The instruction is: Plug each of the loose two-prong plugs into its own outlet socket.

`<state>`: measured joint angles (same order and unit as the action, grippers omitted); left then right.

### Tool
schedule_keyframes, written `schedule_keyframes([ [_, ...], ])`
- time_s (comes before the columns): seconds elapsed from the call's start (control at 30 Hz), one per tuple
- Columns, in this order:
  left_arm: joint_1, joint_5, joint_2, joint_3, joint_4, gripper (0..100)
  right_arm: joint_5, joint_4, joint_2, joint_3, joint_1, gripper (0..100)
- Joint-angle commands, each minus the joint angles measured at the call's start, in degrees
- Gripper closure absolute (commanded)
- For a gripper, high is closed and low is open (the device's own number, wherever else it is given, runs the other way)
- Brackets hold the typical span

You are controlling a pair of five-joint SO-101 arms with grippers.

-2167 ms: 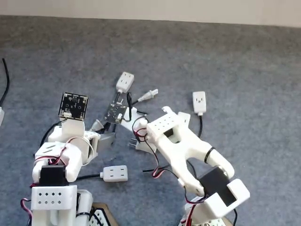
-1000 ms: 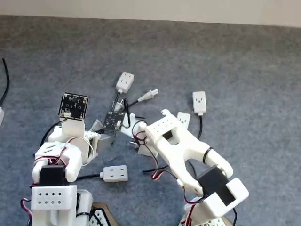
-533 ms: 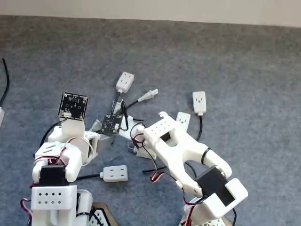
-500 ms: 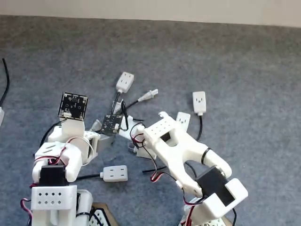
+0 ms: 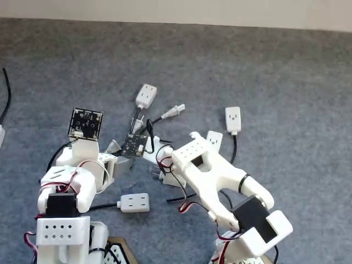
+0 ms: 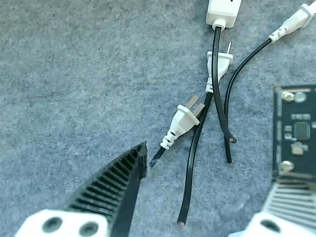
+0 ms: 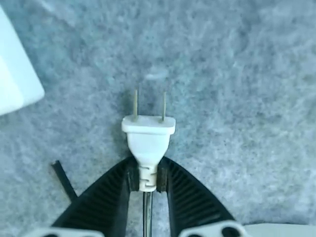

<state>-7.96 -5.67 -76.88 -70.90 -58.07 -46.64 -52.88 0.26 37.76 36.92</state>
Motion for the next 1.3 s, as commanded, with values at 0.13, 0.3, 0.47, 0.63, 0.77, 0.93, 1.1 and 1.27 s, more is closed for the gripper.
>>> schedule_keyframes([
  [0.13,-2.51,0.44,-0.31,1.89,0.09,61,15.03,-3.56,-2.77,-2.33,2.07,99.3],
  [0.3,-5.76,0.79,0.13,5.93,-2.64,61,20.40,3.38,-18.51,3.82,2.86,99.3],
  [0.47,-5.67,2.29,0.22,13.85,-10.37,61,22.86,15.87,-35.74,20.88,8.57,99.3],
  [0.63,-3.82,2.37,8.04,20.44,-13.63,60,26.11,18.15,-48.48,29.58,15.87,99.3],
  [0.77,-2.15,2.29,19.47,27.21,-13.98,55,28.40,17.98,-54.90,31.96,18.86,99.3],
  [0.93,0.31,2.20,21.14,28.35,-13.89,55,28.66,17.45,-57.01,32.84,18.51,99.3],
  [1.1,3.21,2.20,16.48,24.48,-13.27,55,32.97,11.21,-54.73,26.68,12.26,99.3],
  [1.27,3.38,2.20,12.18,17.98,-8.44,55,40.70,11.21,-54.46,24.75,10.07,99.3],
])
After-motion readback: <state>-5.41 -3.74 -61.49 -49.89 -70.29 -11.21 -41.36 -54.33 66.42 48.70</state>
